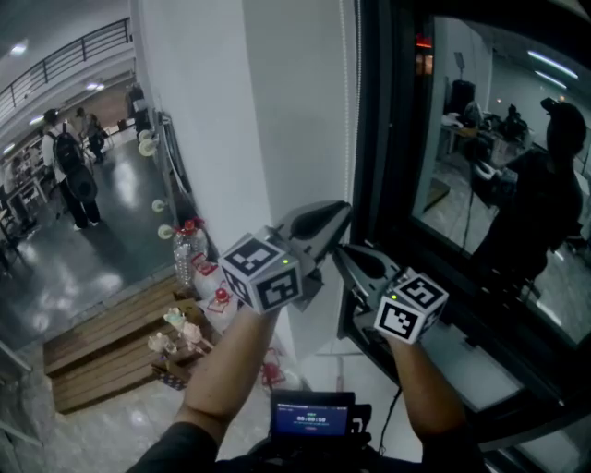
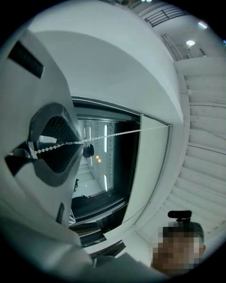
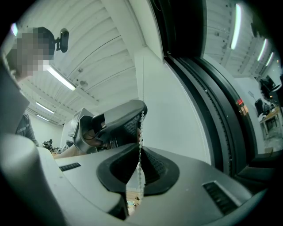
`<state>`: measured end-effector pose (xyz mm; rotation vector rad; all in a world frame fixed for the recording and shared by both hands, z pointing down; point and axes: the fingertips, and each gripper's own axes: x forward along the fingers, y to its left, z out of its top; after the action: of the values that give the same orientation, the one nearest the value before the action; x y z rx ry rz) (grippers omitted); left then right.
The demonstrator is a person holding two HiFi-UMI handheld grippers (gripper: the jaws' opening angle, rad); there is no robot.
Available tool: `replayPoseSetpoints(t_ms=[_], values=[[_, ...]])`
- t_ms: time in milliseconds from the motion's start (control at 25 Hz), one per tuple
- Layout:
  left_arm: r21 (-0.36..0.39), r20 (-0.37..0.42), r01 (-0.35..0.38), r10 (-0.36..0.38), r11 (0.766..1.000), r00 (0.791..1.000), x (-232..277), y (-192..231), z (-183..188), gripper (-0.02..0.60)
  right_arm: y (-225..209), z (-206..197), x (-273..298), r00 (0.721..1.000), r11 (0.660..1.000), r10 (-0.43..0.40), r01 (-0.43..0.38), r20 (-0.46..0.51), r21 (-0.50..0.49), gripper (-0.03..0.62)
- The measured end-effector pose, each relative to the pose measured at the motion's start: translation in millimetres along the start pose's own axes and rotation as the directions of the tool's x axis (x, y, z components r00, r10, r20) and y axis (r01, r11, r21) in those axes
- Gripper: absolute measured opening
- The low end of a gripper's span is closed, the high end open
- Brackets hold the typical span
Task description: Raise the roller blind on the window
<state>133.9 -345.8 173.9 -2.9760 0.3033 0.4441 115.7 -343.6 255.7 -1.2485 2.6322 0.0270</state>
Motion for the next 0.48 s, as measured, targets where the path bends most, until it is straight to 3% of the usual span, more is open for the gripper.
replayPoseSetpoints(t_ms=[240, 480], values=[[0.010, -0.018, 0.033, -0.033, 0.999, 0.999, -2.2, -5.6, -1.4, 0.011, 4.0, -1.2, -1.2, 1.000, 1.000, 0.003, -0.003, 0.003, -0.004, 0.011], [0.021, -0.050, 0.012, -0.011, 1.000, 0.999, -7.7, -3.8, -21.1, 0.009, 3.6, -21.1, -1.4, 0.999, 1.000, -0.002, 0.002, -0.038, 0.016, 0.011]])
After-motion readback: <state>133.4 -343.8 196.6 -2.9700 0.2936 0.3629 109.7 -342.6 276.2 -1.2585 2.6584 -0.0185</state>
